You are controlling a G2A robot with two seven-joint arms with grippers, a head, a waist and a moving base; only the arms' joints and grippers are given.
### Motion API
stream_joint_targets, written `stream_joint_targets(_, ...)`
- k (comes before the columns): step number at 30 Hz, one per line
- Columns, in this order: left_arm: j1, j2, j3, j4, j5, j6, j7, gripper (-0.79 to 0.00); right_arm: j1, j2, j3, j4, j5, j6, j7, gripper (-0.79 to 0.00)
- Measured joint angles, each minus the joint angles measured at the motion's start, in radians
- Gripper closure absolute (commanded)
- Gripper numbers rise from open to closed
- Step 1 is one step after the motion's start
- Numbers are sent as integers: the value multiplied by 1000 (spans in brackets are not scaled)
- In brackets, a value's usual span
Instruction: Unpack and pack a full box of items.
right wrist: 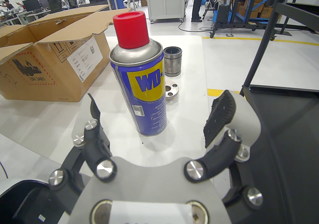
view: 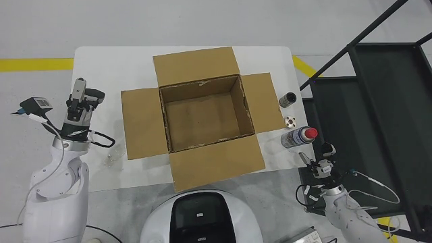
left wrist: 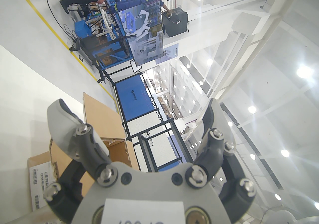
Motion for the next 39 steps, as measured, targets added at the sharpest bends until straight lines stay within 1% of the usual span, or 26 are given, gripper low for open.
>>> stream_joint_targets(13,0,0,0,0,0,0,0,-785,0,0,0,-1,0,1,1,-785)
stream_joint_targets(17,0,0,0,0,0,0,0,-785,-3,-6,1,-44,5,51,74,-785)
stream_joint_targets(23,0,0,0,0,0,0,0,-785,4,-17,-6,-64,-8,105,134,-785)
stream_joint_targets(32,0,0,0,0,0,0,0,-785,45,-41,-26,-53,-7,141,188,-785)
stream_joint_targets(39,0,0,0,0,0,0,0,-785,62,-56,-37,-57,-9,147,195,-785)
